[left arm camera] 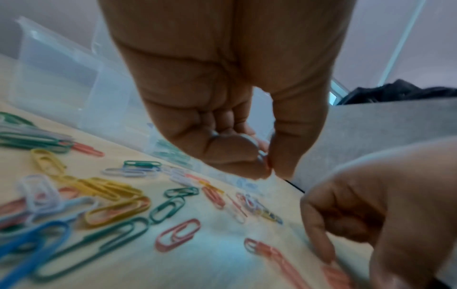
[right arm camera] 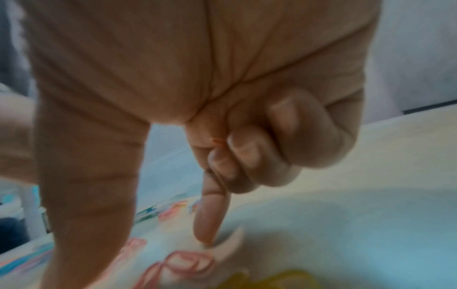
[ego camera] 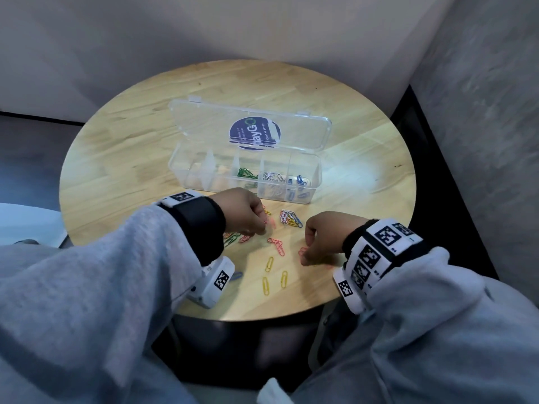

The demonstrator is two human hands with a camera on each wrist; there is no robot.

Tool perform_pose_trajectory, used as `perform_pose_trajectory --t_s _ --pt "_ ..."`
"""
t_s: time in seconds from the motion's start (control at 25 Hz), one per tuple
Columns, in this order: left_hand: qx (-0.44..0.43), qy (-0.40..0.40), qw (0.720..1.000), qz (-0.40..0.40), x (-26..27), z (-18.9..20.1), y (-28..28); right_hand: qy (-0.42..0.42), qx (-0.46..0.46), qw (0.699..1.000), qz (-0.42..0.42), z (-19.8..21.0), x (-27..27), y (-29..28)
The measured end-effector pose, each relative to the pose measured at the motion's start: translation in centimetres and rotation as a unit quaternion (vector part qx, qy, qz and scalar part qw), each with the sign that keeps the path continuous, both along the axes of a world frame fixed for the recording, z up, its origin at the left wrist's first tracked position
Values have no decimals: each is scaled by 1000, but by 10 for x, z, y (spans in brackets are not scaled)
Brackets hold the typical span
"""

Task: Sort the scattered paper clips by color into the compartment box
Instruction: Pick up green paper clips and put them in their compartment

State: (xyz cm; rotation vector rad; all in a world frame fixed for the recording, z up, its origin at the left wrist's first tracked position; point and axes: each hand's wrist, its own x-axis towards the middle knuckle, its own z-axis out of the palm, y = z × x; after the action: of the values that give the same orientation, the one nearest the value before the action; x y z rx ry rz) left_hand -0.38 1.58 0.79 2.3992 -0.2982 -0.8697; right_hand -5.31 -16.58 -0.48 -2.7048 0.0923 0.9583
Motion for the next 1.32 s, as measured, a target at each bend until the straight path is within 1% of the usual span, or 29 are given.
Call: perform_pose_trajectory --t_s 0.16,0.24,0.32,0.36,0.4,0.48,0.52,0.56,0.6,0.64,0.68,0.72,0.76,0.8,0.88,1.0,1.16,1.32 --pt "-86 57 992 69 2 0 9 0 -55 997 50 -2 0 11" --pt "-159 117 972 131 2 0 9 -4 -93 993 71 -5 -1 17" --pt "-231 173 938 191 2 0 7 -12 -109 990 85 -8 -3 21" --pt "-249 186 927 211 2 1 5 -14 -110 990 89 -7 -3 22" --pt "-255 193 922 220 2 2 3 -15 -109 990 94 -6 -4 23" --pt "-252 197 920 224 2 4 -2 -11 -107 989 103 -3 -4 23" --pt "-243 197 924 221 1 5 -4 -9 -105 989 105 -3 -3 22" --pt "-220 187 937 198 0 4 -7 -6 -104 989 104 -4 -3 22" --pt "-167 153 962 152 -2 3 -10 -4 -102 990 100 -5 -2 22" --pt "-83 97 988 86 -3 1 -13 -2 -96 991 92 -8 -1 23" --pt "10 30 999 13 -5 -1 -15 0 -86 993 82 -10 -1 23" --pt "92 -33 994 -46 -8 -4 -19 1 -72 995 70 -11 -1 22" --pt "150 -73 982 -85 -12 -5 -24 0 -53 997 53 -9 0 18" --pt "181 -94 973 -107 -14 -8 -29 -3 -32 999 32 -6 2 12" --pt "211 -120 961 -134 -16 -16 -36 -18 10 1000 -13 4 8 -6" --pt "221 -129 955 -149 -15 -27 -42 -28 53 995 -77 17 11 -29" --pt "235 -118 952 -159 -15 -29 -44 -5 36 996 -81 16 7 -37" --pt "237 -140 946 -173 -18 -26 -40 -1 40 995 -96 16 8 -41"
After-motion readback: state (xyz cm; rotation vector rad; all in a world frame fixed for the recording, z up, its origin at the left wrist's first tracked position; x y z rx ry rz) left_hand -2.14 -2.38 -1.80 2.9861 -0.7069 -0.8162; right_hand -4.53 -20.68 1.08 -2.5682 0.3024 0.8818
